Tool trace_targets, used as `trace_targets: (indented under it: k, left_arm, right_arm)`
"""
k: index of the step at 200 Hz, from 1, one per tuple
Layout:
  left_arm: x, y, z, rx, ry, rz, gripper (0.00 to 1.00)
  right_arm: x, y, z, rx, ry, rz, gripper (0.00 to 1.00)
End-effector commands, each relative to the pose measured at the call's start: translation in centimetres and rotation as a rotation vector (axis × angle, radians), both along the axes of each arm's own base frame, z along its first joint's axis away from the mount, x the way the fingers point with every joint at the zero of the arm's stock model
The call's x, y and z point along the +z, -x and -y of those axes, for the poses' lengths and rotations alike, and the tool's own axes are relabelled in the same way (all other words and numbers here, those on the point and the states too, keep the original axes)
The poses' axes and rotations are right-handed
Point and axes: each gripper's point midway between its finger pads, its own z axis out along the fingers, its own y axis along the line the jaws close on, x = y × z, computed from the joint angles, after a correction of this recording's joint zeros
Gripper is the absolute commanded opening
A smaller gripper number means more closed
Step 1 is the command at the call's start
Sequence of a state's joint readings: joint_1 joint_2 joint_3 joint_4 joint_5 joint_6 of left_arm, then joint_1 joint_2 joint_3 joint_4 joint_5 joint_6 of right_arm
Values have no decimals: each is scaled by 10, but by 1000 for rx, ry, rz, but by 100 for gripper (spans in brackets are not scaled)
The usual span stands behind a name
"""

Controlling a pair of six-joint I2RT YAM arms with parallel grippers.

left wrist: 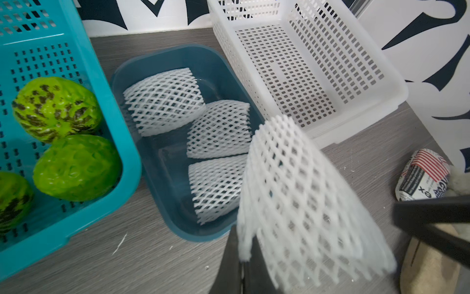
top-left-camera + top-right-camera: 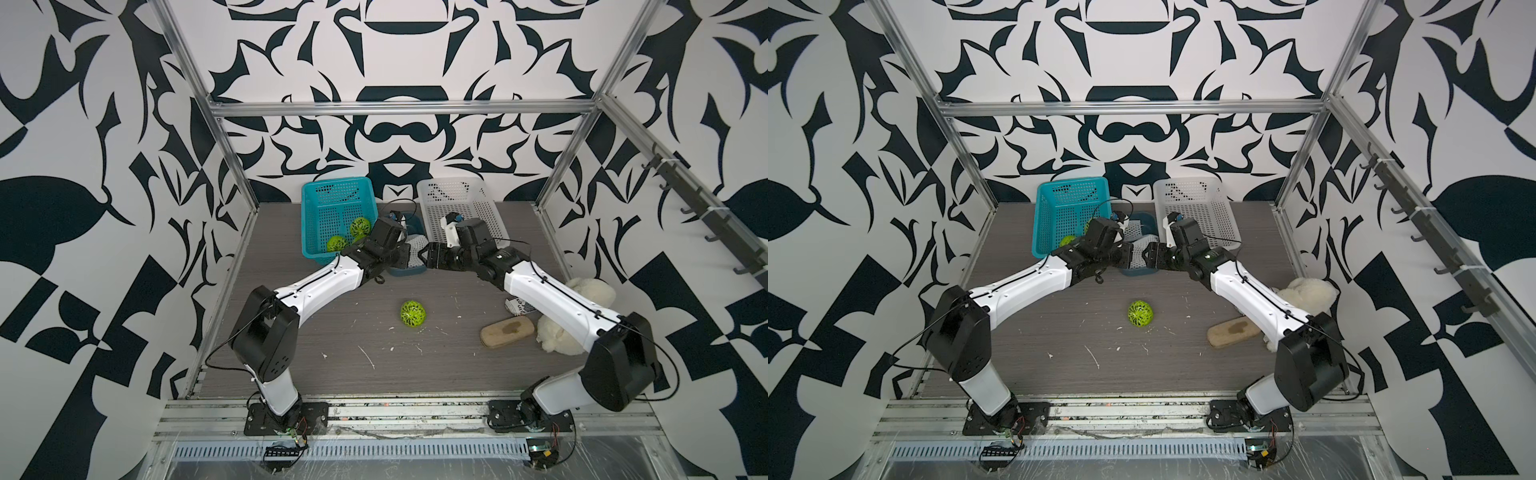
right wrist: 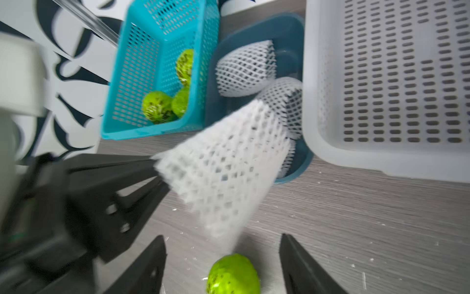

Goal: Sleeve custard apples in foam nets
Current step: Open the foam net.

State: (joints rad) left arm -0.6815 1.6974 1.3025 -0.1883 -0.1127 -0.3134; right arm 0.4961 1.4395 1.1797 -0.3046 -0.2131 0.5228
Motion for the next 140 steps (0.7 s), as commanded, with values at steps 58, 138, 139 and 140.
trace_targets:
  k: [58, 138, 139, 140]
  left_arm:
    - [37, 62, 26, -458, 83, 69, 0]
    - [45, 81, 32, -541, 155, 79, 0]
    - [45, 81, 32, -539, 155, 78, 0]
    - [45, 81, 32, -540, 155, 79, 0]
  right_arm:
    - [57, -5, 43, 38, -125, 150, 73]
    - [28, 0, 26, 162, -241, 51, 60]
    - [27, 0, 26, 164, -242, 47, 60]
    - [27, 1, 25, 166, -244, 46, 60]
